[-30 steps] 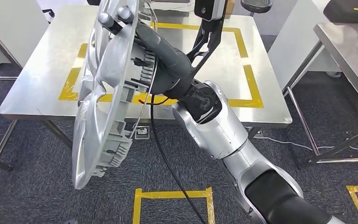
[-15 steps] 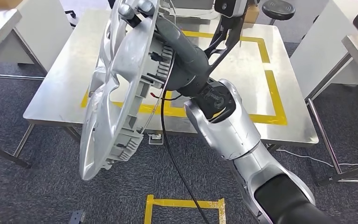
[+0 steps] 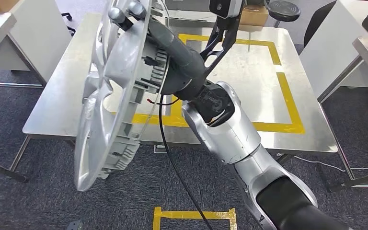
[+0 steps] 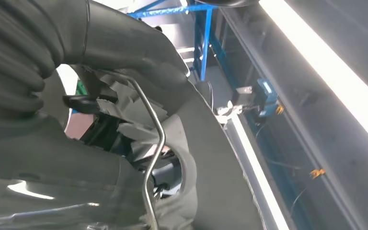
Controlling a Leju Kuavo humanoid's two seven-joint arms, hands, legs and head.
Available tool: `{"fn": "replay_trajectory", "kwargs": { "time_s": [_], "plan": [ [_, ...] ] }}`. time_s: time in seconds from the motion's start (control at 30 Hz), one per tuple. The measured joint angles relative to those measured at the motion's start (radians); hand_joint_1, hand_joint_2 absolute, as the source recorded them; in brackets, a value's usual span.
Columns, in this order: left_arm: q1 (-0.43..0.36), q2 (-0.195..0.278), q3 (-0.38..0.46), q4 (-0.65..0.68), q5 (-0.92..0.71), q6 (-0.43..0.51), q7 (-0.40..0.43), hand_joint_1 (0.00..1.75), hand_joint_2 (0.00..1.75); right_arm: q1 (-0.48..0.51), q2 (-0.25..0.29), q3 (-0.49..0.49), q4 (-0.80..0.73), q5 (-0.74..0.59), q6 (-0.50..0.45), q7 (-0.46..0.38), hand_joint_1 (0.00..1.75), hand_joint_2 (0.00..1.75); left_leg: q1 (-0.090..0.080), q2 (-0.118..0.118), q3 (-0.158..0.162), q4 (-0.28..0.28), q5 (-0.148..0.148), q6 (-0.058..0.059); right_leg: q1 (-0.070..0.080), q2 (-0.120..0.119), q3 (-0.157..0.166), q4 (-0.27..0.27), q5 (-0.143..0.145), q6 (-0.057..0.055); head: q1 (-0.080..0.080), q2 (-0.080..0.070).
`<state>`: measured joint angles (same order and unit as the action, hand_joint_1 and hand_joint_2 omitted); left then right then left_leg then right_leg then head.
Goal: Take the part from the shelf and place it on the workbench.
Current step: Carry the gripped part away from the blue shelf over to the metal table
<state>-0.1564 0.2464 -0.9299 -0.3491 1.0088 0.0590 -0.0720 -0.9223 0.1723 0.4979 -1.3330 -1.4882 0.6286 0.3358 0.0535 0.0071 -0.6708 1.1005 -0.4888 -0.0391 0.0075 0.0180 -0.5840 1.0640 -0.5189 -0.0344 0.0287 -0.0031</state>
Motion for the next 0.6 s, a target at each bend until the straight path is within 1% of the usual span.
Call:
{"fn": "replay_trajectory", "kwargs": {
  "time_s": [0.03, 0.1, 0.2, 0.33, 0.5, 0.53, 0.57, 0.6],
  "plan": [
    [0.000, -0.001, 0.000, 0.000, -0.003, -0.001, 0.000, 0.00, 1.75, 0.000, -0.002, 0.000, -0.001, 0.000, -0.001, 0.000, 1.75, 1.75, 0.000, -0.001, 0.000, -0.001, 0.000, -0.004, 0.000, 0.000, 0.001, -0.004, 0.003, -0.006, 0.006, 0.000],
    [-0.001, -0.001, 0.000, 0.000, -0.006, -0.003, -0.002, 0.00, 1.75, -0.002, -0.004, -0.001, -0.001, 0.001, -0.002, -0.002, 1.75, 1.75, 0.000, -0.004, 0.001, -0.003, -0.001, -0.004, 0.000, 0.000, 0.006, -0.012, 0.005, -0.010, 0.014, 0.000],
    [-0.002, 0.000, 0.000, 0.000, -0.007, -0.003, -0.005, 0.00, 1.75, -0.002, -0.006, -0.001, -0.001, 0.001, 0.001, -0.007, 1.75, 1.75, -0.002, -0.010, 0.002, -0.003, -0.004, 0.001, -0.001, 0.000, 0.012, -0.020, 0.005, -0.011, 0.025, 0.000],
    [-0.003, 0.001, 0.000, 0.000, -0.007, 0.004, -0.004, 0.00, 1.75, -0.002, -0.012, -0.001, -0.001, 0.000, 0.003, -0.011, 1.75, 1.75, -0.008, -0.019, 0.005, -0.003, -0.008, 0.008, -0.006, -0.001, 0.016, -0.023, 0.004, -0.012, 0.038, 0.000],
    [-0.003, 0.002, 0.000, 0.000, -0.007, 0.008, -0.005, 0.00, 1.75, -0.002, -0.014, -0.001, -0.006, 0.000, 0.004, -0.013, 1.75, 1.75, -0.016, -0.020, 0.009, -0.003, -0.010, 0.015, -0.010, -0.002, 0.025, -0.030, -0.007, -0.022, 0.047, 0.000],
    [-0.003, 0.002, 0.000, 0.000, -0.007, 0.008, -0.005, 0.00, 1.75, -0.002, -0.015, -0.001, -0.006, 0.000, 0.004, -0.013, 1.75, 1.75, -0.018, -0.020, 0.010, -0.003, -0.010, 0.015, -0.011, -0.002, 0.026, -0.031, -0.008, -0.021, 0.048, 0.000],
    [-0.003, 0.002, 0.000, 0.000, -0.007, 0.007, -0.006, 0.00, 1.75, -0.002, -0.015, -0.001, -0.006, 0.000, 0.004, -0.013, 1.75, 1.75, -0.019, -0.020, 0.010, -0.003, -0.010, 0.015, -0.012, -0.003, 0.027, -0.032, -0.009, -0.015, 0.049, 0.000],
    [-0.003, 0.002, 0.000, 0.000, -0.007, 0.006, -0.007, 0.00, 1.75, -0.002, -0.015, -0.001, -0.007, 0.000, 0.004, -0.013, 1.75, 1.75, -0.019, -0.020, 0.011, -0.003, -0.010, 0.016, -0.014, -0.003, 0.028, -0.032, -0.009, -0.005, 0.049, 0.000]
  ]
}}
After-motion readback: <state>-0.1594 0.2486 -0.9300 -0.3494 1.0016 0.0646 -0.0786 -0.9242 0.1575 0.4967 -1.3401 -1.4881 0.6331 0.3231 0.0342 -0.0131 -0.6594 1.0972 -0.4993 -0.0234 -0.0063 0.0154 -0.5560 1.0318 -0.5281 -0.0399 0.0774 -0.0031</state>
